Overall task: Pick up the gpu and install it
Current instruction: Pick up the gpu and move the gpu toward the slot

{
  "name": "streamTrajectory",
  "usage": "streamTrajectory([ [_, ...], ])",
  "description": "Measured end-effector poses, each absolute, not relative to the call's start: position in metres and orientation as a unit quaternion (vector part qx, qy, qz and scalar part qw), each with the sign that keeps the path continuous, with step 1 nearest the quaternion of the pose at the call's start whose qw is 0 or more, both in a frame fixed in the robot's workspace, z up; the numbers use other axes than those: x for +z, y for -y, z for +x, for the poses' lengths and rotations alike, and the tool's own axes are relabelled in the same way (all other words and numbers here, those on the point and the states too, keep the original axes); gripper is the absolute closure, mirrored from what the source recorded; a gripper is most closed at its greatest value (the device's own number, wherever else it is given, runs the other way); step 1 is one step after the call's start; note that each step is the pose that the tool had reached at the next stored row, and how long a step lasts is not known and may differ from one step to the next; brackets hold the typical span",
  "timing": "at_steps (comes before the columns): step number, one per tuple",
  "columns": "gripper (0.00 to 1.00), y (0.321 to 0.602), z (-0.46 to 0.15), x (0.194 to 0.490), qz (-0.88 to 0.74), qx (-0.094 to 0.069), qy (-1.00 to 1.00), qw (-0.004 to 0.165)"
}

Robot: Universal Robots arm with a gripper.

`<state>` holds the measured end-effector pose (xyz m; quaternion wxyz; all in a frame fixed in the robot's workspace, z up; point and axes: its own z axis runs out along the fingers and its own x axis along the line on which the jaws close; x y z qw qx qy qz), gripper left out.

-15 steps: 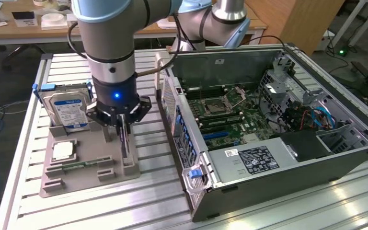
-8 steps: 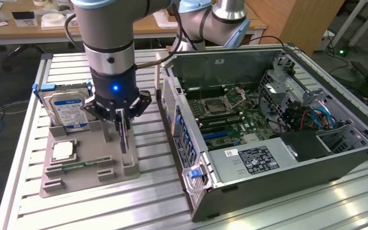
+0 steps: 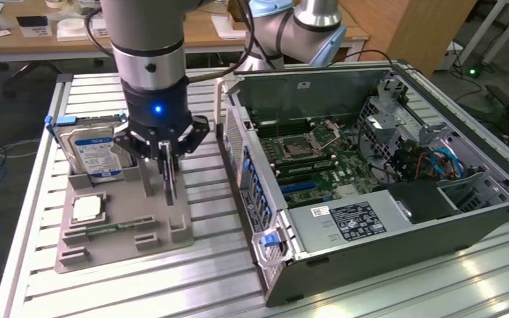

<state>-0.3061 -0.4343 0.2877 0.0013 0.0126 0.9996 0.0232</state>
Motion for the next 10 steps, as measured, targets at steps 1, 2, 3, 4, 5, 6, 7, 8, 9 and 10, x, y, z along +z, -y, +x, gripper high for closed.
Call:
streamTrajectory([
  [1,0.72,0.434,-0.306,0.290,0.013,0.023,-1.000,0.001],
  [2,0.72,0.434,-0.306,0.293,0.013,0.023,-1.000,0.001],
  [3,0.72,0.434,-0.306,0.295,0.013,0.023,-1.000,0.001],
  [4,0.72,0.434,-0.306,0.298,0.013,0.023,-1.000,0.001],
  [5,0.72,0.434,-0.306,0.301,0.013,0.023,-1.000,0.001],
  [6,0.72,0.434,-0.306,0.304,0.013,0.023,-1.000,0.001],
  [7,0.72,0.434,-0.306,0.307,0.013,0.023,-1.000,0.001],
  [8,0.72,0.434,-0.306,0.310,0.013,0.023,-1.000,0.001],
  [9,0.72,0.434,-0.306,0.313,0.013,0.023,-1.000,0.001],
  [10,0.72,0.434,-0.306,0.316,0.013,0.023,-1.000,0.001],
])
